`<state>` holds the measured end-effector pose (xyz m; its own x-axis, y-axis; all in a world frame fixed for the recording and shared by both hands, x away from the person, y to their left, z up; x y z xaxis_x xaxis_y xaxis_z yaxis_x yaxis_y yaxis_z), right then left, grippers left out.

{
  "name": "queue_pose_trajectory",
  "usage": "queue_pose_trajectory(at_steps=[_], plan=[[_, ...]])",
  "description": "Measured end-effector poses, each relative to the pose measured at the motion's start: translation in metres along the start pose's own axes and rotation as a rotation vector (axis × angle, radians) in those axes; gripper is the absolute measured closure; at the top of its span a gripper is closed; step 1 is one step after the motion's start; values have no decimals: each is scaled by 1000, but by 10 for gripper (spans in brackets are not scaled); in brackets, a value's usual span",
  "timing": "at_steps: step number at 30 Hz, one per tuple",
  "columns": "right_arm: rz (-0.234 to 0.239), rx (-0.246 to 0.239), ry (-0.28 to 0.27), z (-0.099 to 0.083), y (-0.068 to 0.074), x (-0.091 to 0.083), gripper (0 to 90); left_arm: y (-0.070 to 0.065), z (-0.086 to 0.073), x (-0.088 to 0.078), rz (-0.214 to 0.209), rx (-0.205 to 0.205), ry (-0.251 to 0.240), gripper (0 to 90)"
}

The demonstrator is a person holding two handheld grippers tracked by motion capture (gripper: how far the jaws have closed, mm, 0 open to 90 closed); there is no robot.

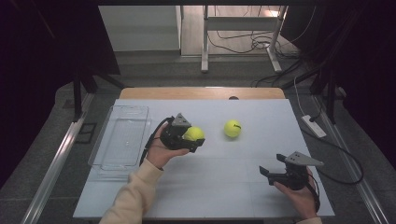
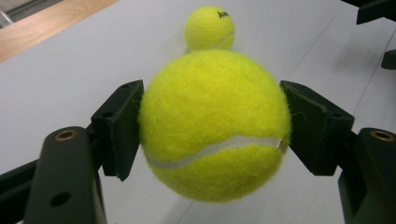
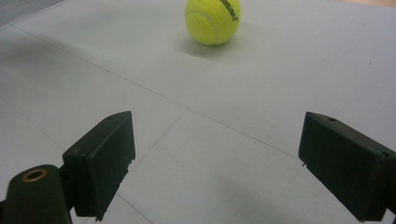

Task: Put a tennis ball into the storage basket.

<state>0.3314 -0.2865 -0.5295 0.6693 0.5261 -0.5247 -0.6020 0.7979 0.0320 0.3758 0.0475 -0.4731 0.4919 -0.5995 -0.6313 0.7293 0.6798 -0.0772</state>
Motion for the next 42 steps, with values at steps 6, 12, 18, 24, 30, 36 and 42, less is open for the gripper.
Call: queue_pose_trajectory(at_steps=[6,12,18,24,30,36,42], plan=[[7,1,2,0,2,0,107,9,-1,-9,28,-13,-3,272],[12,2,-2,-1,1,-1,108,16,0,-16,45,-20,-13,272],[14,6,-5,-1,1,0,109,26,-1,-22,63,-38,-15,272],[16,3,-2,-1,1,1,109,34,-3,-26,77,-56,-23,271],[18,5,-1,-1,1,1,109,42,-3,-29,92,-79,-31,271],[18,5,0,-1,1,1,108,48,-3,-31,108,-89,-29,272],[17,2,2,-1,1,1,109,53,-1,-35,123,-93,-35,271]])
Point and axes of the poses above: each handheld gripper's, and its own axes: x roughly forward along the jaws, z roughly out of its top, y roughly to its left, the point moved 6 cm from there along x, roughly forward along the jaws
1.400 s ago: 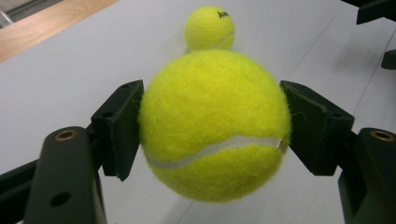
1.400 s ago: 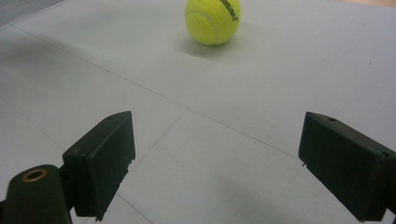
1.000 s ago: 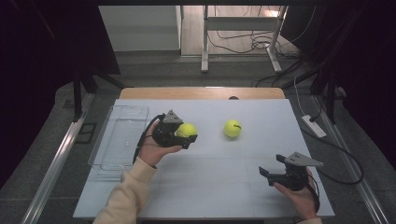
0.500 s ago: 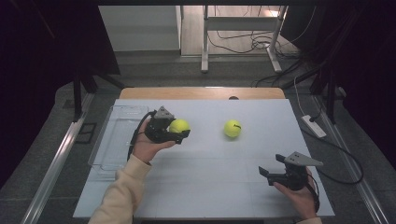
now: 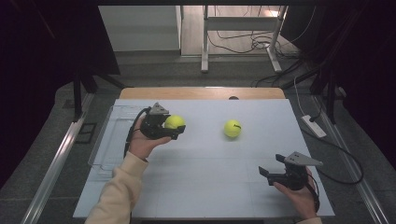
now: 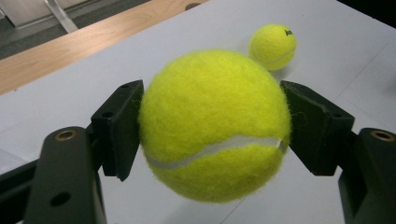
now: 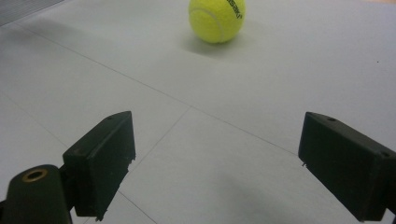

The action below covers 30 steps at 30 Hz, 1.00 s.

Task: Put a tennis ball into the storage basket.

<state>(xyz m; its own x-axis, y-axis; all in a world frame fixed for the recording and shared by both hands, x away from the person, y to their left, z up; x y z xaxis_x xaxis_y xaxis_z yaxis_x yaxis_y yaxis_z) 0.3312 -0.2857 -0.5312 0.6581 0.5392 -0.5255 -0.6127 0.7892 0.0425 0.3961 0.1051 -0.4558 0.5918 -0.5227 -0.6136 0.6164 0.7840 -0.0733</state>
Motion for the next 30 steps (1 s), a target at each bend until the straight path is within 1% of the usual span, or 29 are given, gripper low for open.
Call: queue_pose_trajectory(at_steps=[4,5,8,10,12,15,17,21,23,24,30], plan=[[-1,-1,0,0,0,0,109,3,2,-3,12,3,-2,271],[0,-2,0,0,0,0,109,4,2,-3,16,-3,-5,271],[1,-2,-1,0,0,0,109,6,4,-6,8,-10,-15,271],[2,-3,-1,0,0,0,109,9,5,-7,22,-10,-17,271],[1,-5,0,0,0,0,109,11,5,-7,24,-11,-15,271],[0,-4,1,0,0,0,109,15,5,-8,30,-24,-19,272],[-2,-3,1,0,0,0,110,18,5,-10,40,-23,-16,272],[-3,-5,1,0,0,0,110,21,5,-12,44,-25,-24,272],[-4,-5,1,0,0,0,110,23,5,-13,52,-30,-26,272],[-5,-8,3,0,0,0,110,25,5,-15,56,-40,-35,272],[-9,-9,3,-1,-1,0,110,31,5,-18,65,-55,-47,272]])
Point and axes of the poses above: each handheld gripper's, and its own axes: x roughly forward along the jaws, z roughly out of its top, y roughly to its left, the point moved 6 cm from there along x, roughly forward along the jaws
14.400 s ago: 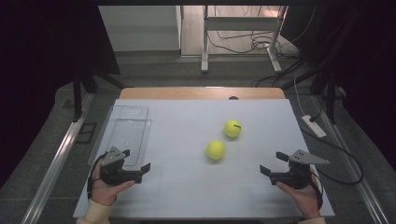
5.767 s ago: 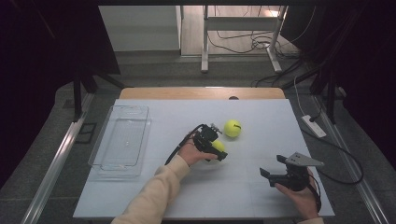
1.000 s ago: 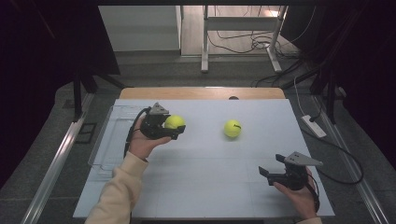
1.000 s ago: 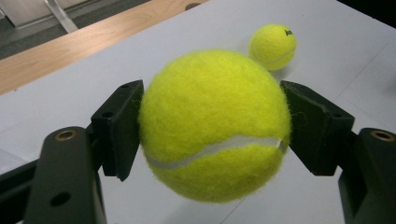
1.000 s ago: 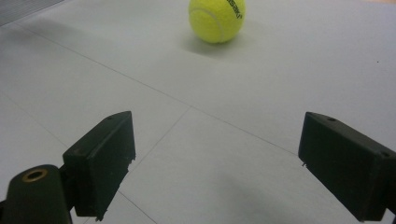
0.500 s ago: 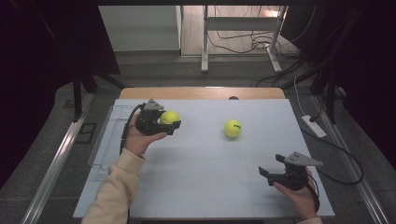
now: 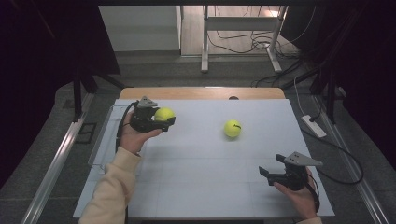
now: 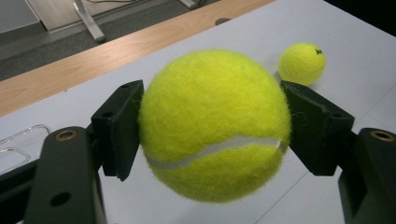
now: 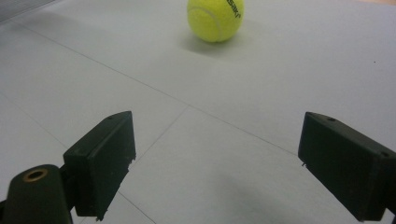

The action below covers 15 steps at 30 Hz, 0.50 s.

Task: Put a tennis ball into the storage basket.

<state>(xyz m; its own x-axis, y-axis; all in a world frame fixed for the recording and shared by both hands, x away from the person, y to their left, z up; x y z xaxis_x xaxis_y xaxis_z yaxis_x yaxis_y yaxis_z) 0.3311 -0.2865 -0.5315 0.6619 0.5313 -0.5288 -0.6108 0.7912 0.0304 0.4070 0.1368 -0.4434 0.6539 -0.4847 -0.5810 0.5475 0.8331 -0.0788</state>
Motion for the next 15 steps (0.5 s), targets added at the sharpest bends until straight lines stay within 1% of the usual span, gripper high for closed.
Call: queue_pose_trajectory(at_steps=[10,13,15], plan=[[-1,3,-1,0,0,0,110,10,1,-4,21,-22,-20,272],[-1,1,1,0,0,0,111,13,2,-5,22,-27,-21,272],[0,1,0,0,0,0,110,16,2,-5,30,-32,-20,272]])
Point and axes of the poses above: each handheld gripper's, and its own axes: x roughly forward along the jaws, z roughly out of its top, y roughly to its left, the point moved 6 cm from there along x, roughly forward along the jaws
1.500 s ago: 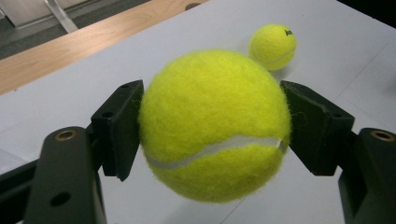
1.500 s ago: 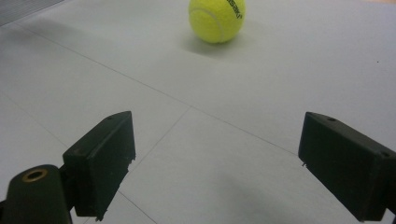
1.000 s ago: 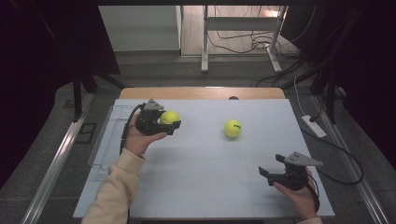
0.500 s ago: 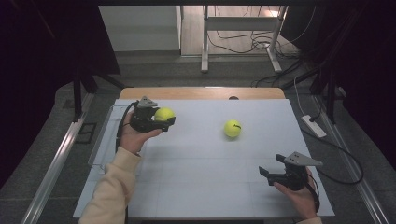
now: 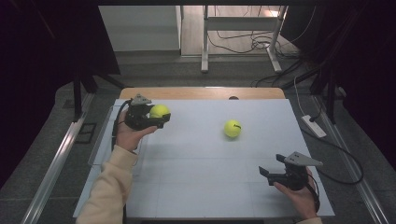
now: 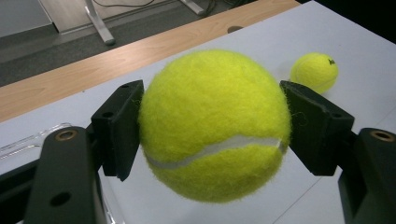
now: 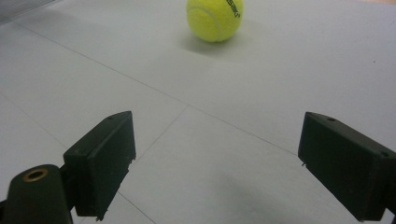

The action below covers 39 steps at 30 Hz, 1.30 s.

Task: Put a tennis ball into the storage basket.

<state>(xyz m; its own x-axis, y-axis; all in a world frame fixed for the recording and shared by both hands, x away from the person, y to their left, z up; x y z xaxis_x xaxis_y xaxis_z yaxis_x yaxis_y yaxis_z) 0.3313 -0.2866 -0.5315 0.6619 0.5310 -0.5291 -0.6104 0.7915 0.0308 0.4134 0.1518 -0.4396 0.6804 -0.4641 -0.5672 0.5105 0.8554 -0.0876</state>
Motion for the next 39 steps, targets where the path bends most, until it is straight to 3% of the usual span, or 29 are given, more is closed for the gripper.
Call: queue_pose_trajectory(at_steps=[9,39], plan=[[-1,2,-1,0,-1,0,111,13,4,1,43,-1,6,272],[-2,1,-3,1,0,-1,111,44,4,-6,119,-41,-1,272]])
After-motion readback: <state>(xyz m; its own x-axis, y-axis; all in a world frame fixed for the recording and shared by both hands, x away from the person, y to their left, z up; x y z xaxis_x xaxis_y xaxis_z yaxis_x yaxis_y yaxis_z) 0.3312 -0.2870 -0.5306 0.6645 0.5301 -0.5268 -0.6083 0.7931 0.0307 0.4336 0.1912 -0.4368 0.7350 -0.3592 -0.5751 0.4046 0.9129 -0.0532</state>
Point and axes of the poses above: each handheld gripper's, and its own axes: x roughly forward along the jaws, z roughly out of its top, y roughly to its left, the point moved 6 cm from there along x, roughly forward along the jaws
